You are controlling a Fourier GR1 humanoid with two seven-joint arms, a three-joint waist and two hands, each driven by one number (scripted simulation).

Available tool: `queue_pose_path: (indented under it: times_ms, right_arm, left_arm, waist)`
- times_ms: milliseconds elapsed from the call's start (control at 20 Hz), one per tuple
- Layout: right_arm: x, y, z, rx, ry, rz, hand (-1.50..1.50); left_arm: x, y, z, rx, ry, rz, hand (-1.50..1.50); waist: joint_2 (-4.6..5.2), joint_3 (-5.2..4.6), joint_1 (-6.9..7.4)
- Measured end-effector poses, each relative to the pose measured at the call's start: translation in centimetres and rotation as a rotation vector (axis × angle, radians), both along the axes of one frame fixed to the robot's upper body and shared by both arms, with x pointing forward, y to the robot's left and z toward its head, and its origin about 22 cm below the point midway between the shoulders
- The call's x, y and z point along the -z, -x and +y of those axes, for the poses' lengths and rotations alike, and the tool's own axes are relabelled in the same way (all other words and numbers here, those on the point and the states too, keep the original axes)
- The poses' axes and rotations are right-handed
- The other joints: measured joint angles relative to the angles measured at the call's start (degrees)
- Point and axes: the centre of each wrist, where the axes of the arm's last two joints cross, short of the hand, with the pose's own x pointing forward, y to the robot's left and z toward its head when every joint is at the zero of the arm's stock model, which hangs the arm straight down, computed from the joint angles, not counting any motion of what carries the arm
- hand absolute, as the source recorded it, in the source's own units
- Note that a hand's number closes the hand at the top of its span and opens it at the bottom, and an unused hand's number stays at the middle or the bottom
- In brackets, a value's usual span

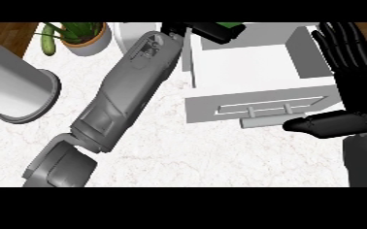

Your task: Pick up the cup, place it into the drawer and close the drawer

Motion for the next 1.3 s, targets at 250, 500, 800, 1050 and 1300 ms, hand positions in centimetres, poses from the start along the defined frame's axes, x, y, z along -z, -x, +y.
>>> queue_pose_path:
  times_ms: [250, 500, 800, 1050, 1300]
  right_arm:
    - [-0.8, -0.7, 1.3, -0.043, 0.006, -0.018, -1.50]
    - [-1.3, -1.0, 2.1, -0.084, 0.007, -0.034, -1.50]
    - [-1.1, -1.6, 3.8, -0.220, -0.011, -0.029, 1.50]
    - [-1.0, -1.5, 5.7, -0.442, 0.005, -0.013, 1.50]
    - [-0.2, -0.9, 6.0, -0.602, 0.182, 0.090, 1.50]
  left_arm:
    - [1.6, 0.0, 0.0, 0.038, -0.102, 0.088, 1.50]
    - [3.2, 0.2, 0.4, 0.058, -0.158, 0.121, -1.50]
    - [4.7, 0.6, 0.9, 0.071, -0.061, 0.122, -1.50]
    - [4.2, 0.8, 0.7, 0.107, 0.092, 0.075, -1.50]
    - [3.5, 0.7, 0.6, 0.089, 0.210, 0.024, -1.50]
  waist:
    - [0.71, 0.02, -2.47]
    - [1.19, 0.02, -4.49]
    - [1.74, -0.02, -6.39]
    - [1.67, -0.08, -6.84]
    - [1.00, -0.13, -5.42]
